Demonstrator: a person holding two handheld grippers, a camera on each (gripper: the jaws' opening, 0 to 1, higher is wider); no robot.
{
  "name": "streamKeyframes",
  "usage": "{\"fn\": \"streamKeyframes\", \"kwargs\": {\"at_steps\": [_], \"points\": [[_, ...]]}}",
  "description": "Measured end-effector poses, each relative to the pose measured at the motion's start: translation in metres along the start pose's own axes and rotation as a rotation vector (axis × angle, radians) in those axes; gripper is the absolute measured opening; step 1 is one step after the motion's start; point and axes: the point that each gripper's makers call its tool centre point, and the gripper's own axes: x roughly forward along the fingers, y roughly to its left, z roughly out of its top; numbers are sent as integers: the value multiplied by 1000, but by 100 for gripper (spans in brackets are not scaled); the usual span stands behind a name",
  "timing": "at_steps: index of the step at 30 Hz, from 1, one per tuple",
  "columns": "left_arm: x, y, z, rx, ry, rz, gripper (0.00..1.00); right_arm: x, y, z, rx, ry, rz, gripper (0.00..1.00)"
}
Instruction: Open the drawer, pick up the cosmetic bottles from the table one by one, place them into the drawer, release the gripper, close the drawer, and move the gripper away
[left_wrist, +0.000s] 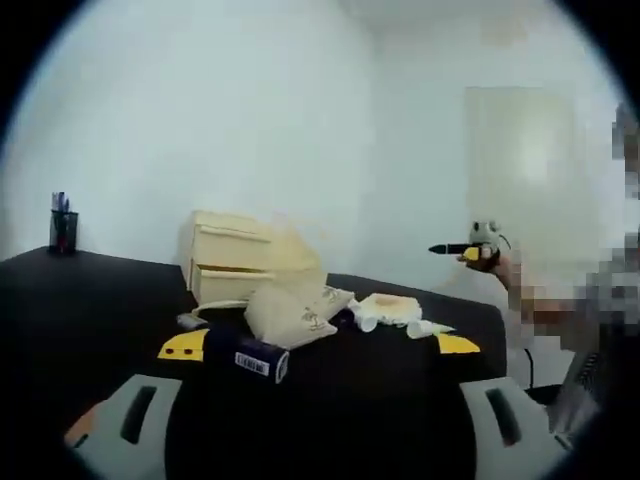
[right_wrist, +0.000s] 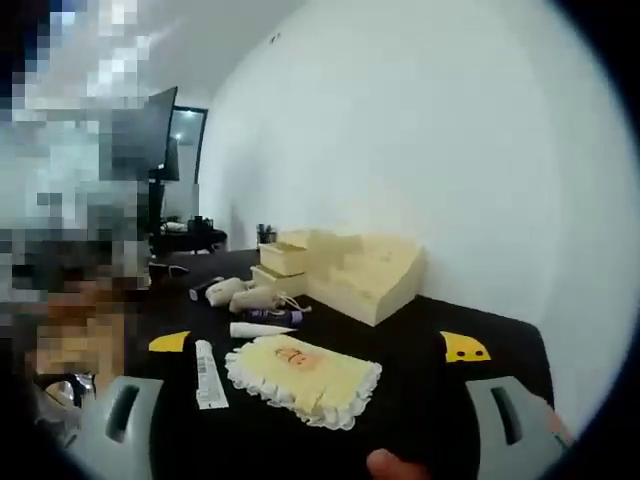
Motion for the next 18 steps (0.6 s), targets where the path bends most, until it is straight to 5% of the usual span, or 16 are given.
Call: {"fn": "streamKeyframes", "kwargs": {"at_steps": [11,18], "points": [[-1,-17,5,24,-31,-80,93,9,-44,-21,-37,63,-9,89],[4,-22,-2,39,12,-104,96,19,-55,-20,-56,87,5,89]]}}
